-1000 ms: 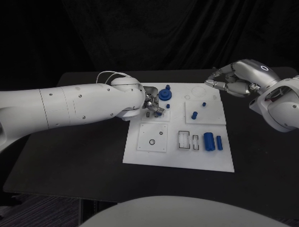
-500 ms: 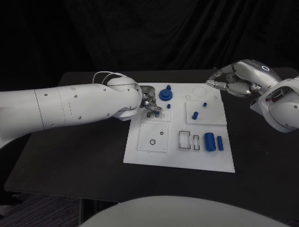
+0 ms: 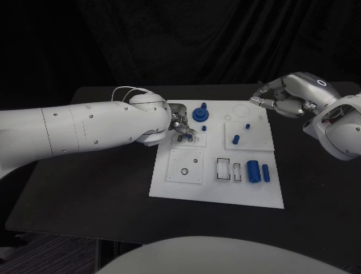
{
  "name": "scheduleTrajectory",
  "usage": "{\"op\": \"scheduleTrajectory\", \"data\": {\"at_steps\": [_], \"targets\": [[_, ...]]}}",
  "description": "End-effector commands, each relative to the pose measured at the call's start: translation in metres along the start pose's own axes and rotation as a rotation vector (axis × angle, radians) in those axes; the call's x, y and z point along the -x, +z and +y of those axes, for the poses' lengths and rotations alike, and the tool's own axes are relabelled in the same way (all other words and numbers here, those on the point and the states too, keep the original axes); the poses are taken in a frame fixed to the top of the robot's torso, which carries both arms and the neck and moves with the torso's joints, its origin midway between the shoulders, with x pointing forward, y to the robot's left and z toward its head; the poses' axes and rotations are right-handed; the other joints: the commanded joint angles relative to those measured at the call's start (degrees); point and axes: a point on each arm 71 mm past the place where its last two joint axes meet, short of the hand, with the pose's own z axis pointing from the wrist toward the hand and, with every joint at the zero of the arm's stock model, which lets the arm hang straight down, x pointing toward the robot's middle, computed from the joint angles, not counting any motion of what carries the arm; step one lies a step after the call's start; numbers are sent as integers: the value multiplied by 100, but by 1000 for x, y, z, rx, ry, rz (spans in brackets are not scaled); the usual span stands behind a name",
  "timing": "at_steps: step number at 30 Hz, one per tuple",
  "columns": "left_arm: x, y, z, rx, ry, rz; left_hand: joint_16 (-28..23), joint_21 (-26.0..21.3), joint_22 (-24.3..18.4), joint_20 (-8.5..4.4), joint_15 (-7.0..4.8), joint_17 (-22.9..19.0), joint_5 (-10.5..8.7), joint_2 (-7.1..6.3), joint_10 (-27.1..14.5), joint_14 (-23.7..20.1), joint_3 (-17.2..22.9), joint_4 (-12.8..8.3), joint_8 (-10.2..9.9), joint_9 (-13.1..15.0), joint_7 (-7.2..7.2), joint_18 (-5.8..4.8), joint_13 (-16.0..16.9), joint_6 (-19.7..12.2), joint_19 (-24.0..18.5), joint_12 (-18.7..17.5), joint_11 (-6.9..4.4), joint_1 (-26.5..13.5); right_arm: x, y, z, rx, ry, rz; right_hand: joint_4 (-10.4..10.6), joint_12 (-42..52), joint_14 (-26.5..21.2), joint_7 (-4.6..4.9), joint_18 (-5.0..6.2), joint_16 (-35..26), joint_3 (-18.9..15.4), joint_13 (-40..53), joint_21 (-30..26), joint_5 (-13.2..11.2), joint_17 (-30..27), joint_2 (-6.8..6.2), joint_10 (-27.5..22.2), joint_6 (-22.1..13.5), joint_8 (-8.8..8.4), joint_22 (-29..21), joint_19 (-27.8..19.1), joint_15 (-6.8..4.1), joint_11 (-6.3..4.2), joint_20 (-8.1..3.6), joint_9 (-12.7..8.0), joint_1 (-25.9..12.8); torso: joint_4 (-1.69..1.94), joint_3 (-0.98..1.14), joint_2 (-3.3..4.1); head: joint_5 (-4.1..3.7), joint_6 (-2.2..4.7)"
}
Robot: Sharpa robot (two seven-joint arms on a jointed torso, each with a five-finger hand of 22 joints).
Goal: Assemble the parts on the task board
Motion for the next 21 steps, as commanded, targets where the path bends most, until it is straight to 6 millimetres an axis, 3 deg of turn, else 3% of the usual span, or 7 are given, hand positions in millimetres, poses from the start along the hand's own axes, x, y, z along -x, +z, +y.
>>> {"op": "scheduleTrajectory", "data": {"at_steps": [1, 21], "targets": [[-3, 0, -1, 3, 1, -1, 15, -33, 1363, 22, 13, 1509, -30, -4, 581, 595, 29, -4, -19, 4, 7, -30, 1479, 40, 454, -23, 20, -47, -1, 0, -1, -13, -3, 3, -1, 15, 452, 13, -20, -20, -35, 1509, -18, 28, 697, 1, 608, 36, -34, 1354, 386, 50, 31, 52, -8, 46, -5, -3, 2, 18, 0], [-11, 1, -2, -8, -10, 2, 15, -53, 1340, 21, 11, 1509, -24, -21, 567, 595, 80, 7, -25, 21, 3, -22, 1465, 56, 435, -40, 17, -65, -3, -1, -2, -21, -3, 14, -5, 15, 452, 13, -18, -20, -31, 1509, -24, 46, 696, 2, 608, 40, -36, 1352, 383, 50, 31, 53, -9, 80, 1, -8, 8, 31, 0]]}}
